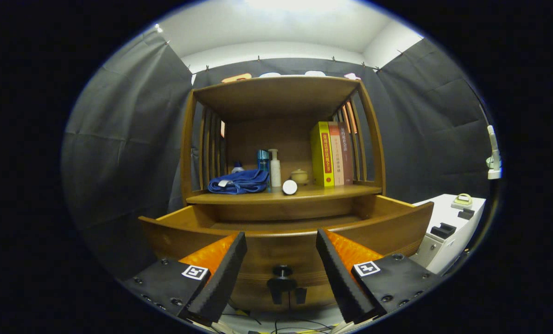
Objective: Pull open the drawer, take out the items inside it, and place them on the countertop above the cabinet.
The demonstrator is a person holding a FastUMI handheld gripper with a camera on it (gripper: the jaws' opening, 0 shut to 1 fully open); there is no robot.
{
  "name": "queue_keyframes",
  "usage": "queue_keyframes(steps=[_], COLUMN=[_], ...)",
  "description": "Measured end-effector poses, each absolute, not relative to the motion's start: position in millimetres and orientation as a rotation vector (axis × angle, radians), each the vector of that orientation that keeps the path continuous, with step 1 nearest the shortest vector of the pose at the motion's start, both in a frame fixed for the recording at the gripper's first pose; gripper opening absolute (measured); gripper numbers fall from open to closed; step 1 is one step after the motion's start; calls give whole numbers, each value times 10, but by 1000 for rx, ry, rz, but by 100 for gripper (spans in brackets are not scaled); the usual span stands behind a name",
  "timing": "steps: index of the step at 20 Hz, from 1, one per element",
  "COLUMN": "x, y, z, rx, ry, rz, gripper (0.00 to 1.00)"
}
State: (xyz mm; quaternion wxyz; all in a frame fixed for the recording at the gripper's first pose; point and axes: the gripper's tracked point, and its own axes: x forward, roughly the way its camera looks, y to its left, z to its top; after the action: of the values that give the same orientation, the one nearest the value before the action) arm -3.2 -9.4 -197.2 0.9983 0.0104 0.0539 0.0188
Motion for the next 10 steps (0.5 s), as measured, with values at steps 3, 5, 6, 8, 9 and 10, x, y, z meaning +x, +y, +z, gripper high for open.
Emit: queue_keyframes(steps=[3,5,6,8,9,10], x=[-2,-19,-27,-26,-19,-5], y=[-119,-120,-126,-162,-202,-215], z=[-2088,-2111,-2127,-2197,-2240,-2276], rx=[0,-7,-6,4,13,24], ry=[121,119,121,132,142,153], rz=[44,50,52,47,40,35], gripper=[98,98,98,98,98,98])
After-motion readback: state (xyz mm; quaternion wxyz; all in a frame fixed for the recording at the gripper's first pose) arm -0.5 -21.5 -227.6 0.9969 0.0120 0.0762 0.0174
